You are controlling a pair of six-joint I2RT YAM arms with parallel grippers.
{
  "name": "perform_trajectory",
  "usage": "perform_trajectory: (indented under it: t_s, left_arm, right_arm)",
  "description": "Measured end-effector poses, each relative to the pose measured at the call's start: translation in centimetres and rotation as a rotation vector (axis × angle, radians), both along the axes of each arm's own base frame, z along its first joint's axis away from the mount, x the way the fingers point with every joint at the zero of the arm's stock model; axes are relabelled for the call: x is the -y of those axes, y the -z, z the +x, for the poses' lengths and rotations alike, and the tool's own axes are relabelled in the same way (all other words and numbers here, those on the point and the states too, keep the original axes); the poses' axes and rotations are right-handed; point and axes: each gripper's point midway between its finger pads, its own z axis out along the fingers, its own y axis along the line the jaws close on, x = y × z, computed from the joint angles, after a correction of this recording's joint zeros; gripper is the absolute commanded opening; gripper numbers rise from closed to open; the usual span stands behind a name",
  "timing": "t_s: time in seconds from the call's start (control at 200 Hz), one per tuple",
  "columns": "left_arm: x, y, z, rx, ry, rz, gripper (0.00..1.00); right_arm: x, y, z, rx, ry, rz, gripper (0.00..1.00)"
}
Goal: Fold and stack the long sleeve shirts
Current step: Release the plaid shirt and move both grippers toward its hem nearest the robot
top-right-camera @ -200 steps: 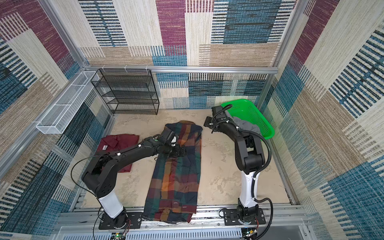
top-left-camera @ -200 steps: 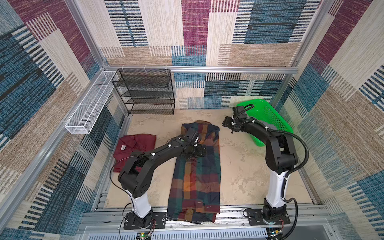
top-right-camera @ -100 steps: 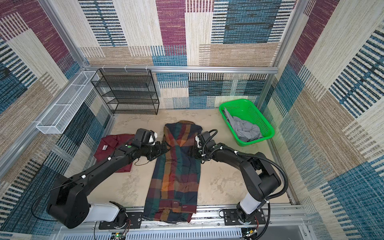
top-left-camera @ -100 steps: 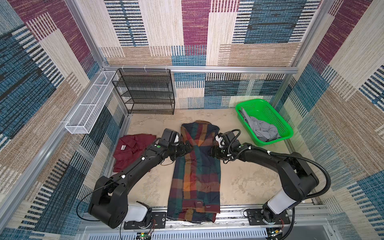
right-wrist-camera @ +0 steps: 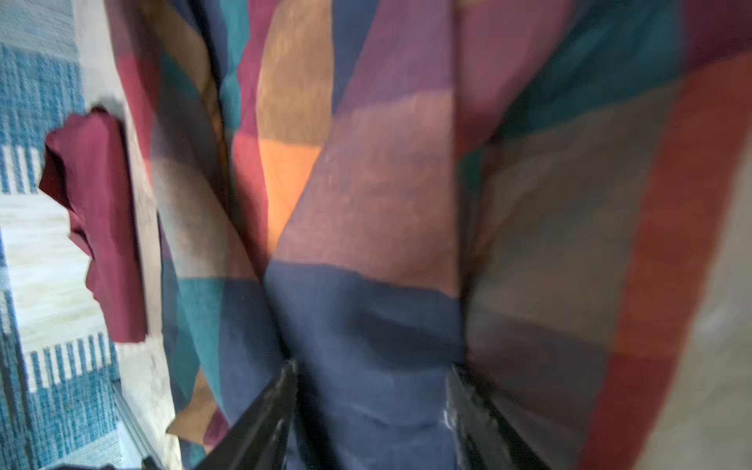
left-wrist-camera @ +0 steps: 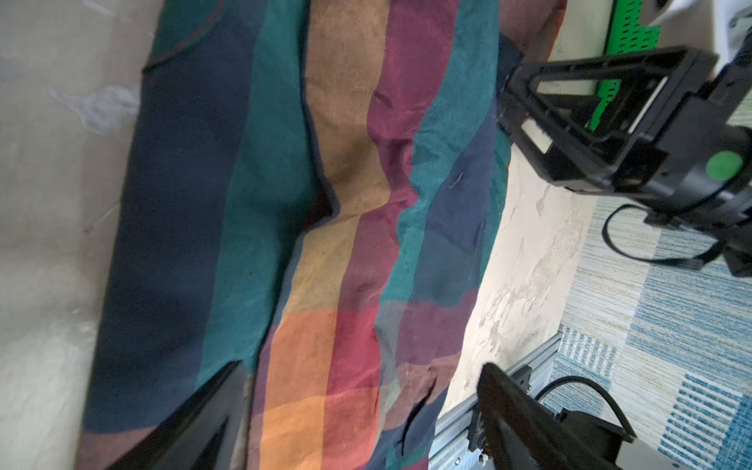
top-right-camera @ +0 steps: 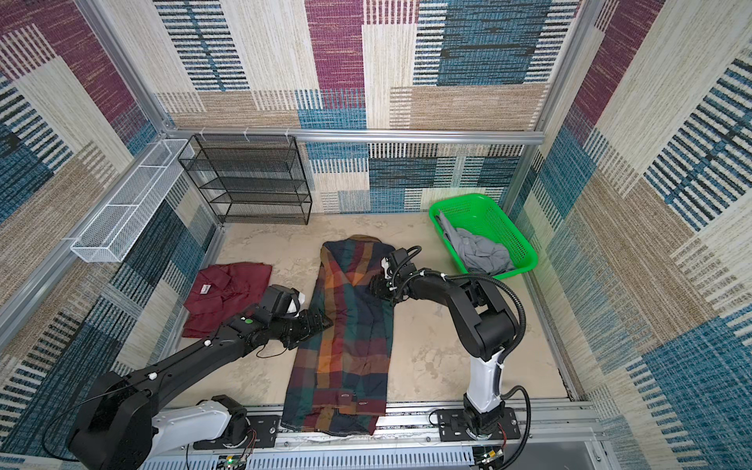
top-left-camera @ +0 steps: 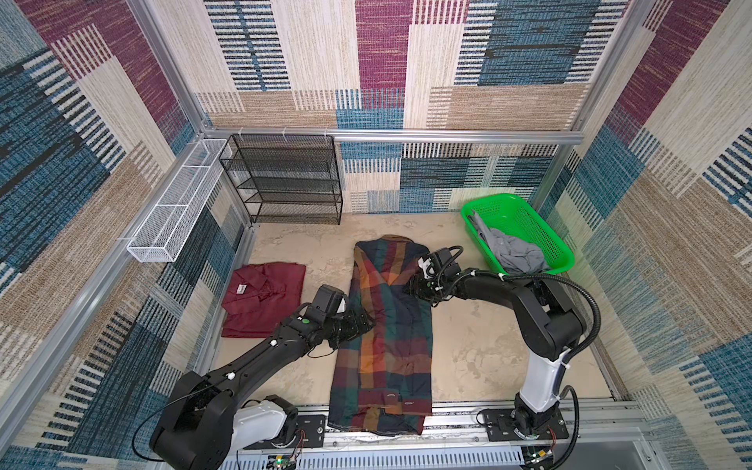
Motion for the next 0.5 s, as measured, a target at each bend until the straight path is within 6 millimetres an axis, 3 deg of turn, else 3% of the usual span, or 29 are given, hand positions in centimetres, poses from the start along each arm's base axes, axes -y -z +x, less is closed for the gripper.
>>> perform_trajectory:
  t_s: [0.15,0.29,0.391,0.496]
  left_arm:
    - [0.6,0.4,0.3,-0.004,-0.003,-0.009,0.92]
    - [1.6,0.7,0.4,-0.006,0.007,-0.026,0.9]
    - [3.0,0.7,0.0,-0.009,0.043,-0.03,0.89]
    - [4.6,0.5,-0.9,-0.002,0.098,-0.033,0.86]
  right_arm:
    - [1.8,-0.7,4.9,0.06,0.045,-0.043,0.61]
    - [1.7,-3.5,8.6,0.166,0.033,-0.091,0.61]
    - [1.5,-5.3,9.2,0.208,0.018,-0.097,0.61]
    - [1.8,-7.0,7.6,0.215,0.006,-0.079,0.61]
